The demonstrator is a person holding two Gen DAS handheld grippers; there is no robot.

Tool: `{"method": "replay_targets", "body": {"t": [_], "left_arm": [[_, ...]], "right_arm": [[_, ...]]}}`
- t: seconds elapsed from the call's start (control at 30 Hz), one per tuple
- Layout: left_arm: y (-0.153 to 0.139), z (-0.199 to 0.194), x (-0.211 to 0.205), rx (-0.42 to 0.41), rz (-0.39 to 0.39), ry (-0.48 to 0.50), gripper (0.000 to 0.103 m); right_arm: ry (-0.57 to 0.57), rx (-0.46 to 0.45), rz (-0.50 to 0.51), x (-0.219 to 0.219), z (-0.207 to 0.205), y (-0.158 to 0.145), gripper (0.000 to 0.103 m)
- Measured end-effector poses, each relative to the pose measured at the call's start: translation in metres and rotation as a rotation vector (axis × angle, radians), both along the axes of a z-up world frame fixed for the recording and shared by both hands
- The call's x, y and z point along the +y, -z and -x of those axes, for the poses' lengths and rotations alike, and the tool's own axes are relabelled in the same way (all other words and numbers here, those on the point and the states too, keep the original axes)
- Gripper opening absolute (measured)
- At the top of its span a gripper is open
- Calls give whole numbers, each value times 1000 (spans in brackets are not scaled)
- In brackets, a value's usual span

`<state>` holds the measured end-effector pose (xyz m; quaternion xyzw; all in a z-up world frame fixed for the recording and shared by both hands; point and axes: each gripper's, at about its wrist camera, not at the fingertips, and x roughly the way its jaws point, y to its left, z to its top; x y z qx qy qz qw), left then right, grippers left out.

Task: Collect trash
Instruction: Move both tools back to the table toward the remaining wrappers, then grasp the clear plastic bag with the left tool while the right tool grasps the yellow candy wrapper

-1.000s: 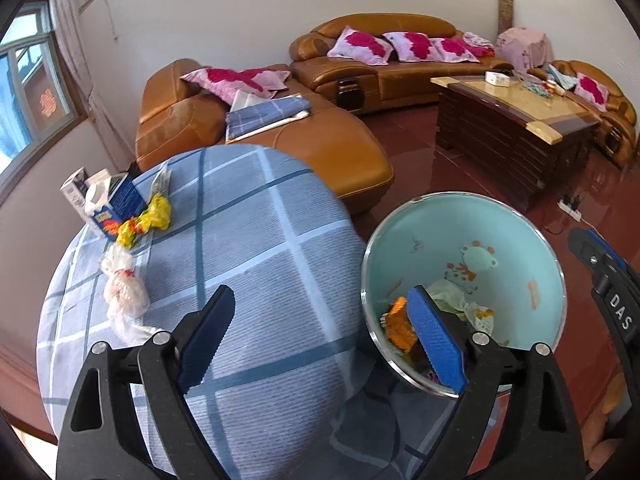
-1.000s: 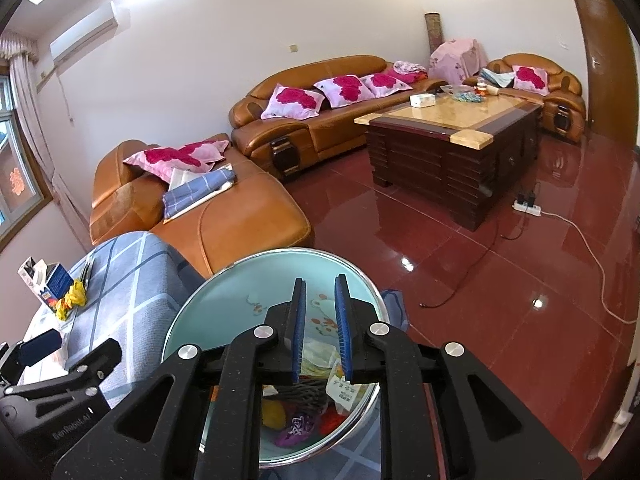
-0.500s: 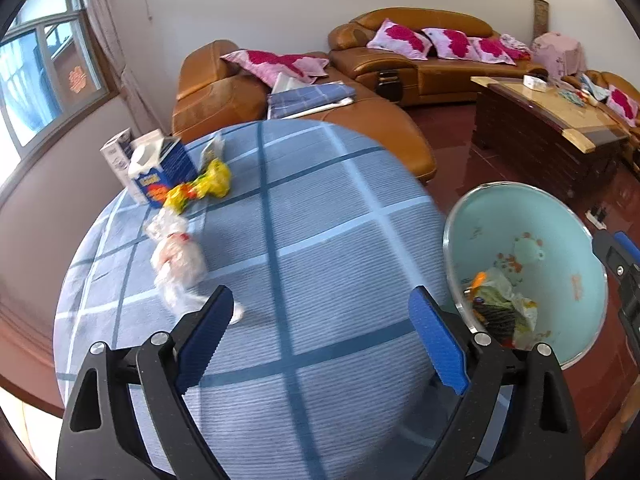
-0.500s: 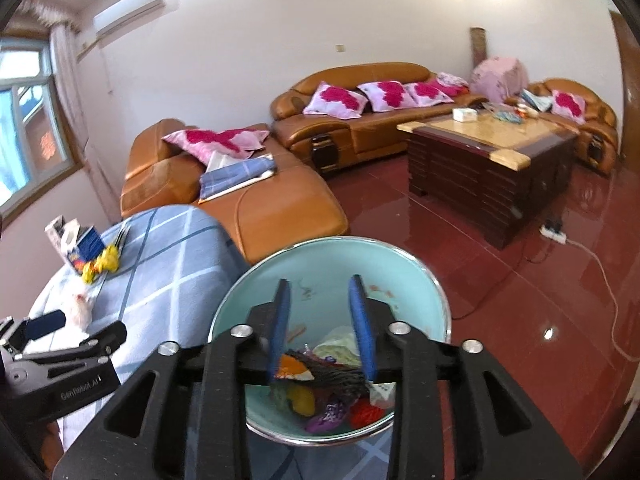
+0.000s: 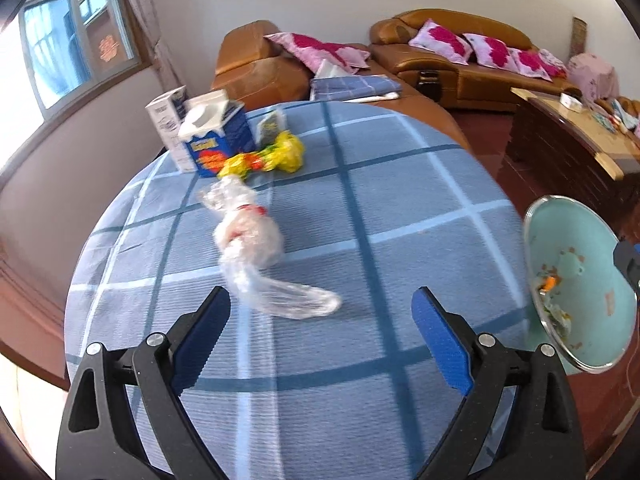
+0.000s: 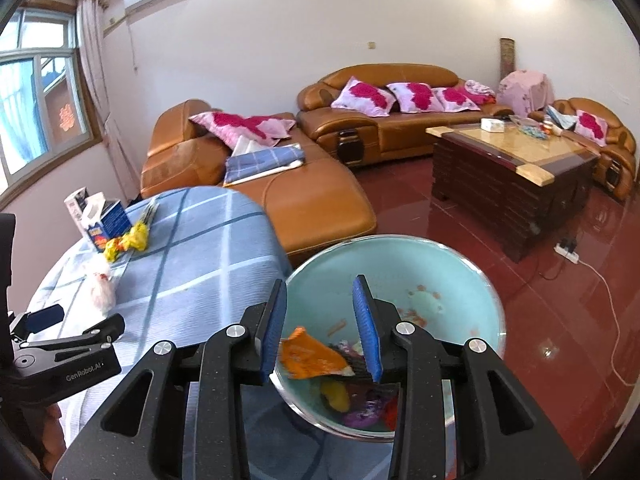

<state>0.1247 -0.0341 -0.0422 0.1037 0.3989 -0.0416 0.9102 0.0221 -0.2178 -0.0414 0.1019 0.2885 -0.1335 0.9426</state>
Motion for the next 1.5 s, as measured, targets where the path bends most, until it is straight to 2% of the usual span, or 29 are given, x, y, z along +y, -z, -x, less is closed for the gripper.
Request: {"method": "replay_targets", "body": {"t": [0.3, 0.37, 0.43, 0.47, 0.57, 0.77, 0.93, 1.1, 1.17, 1.23, 1.3, 1.37, 1.5], "left_arm": [[8, -42, 48, 27, 49, -131, 86], [12, -57, 52, 51, 64, -148, 76], [15, -69, 54, 70, 97, -154, 75], [20, -77, 54, 77, 98, -157, 71], [33, -92, 57, 115, 102, -162, 49], [31, -96, 84, 99, 115, -168, 36], [13, -87, 126, 42, 106, -213, 36], [1, -89, 173, -17, 10, -274, 36], [1, -94, 187, -12, -3, -286, 36], [5, -99, 200, 7, -2, -303, 36], [9, -105, 209, 24, 3, -311, 36], [14, -106, 215, 35, 13, -309, 36], [20, -111, 219, 52, 13, -300, 36]], "right_arm": [[-86, 26, 17, 38, -35, 3, 35], [-94, 34, 25, 42, -40, 4, 35], [-98, 45, 29, 45, -45, 6, 35], [-98, 50, 28, 45, -48, 6, 35], [-104, 60, 22, 47, -57, 8, 35], [-143, 63, 21, 62, -83, 4, 35], [-213, 50, -11, 87, -124, -4, 35], [-300, 68, -109, 117, -182, 0, 35], [-336, 87, -170, 128, -208, 6, 35], [-364, 111, -190, 140, -232, 13, 39], [-360, 133, -202, 147, -250, 20, 45], [-353, 153, -262, 150, -269, 28, 47], [-356, 232, -265, 162, -291, 45, 44]]}}
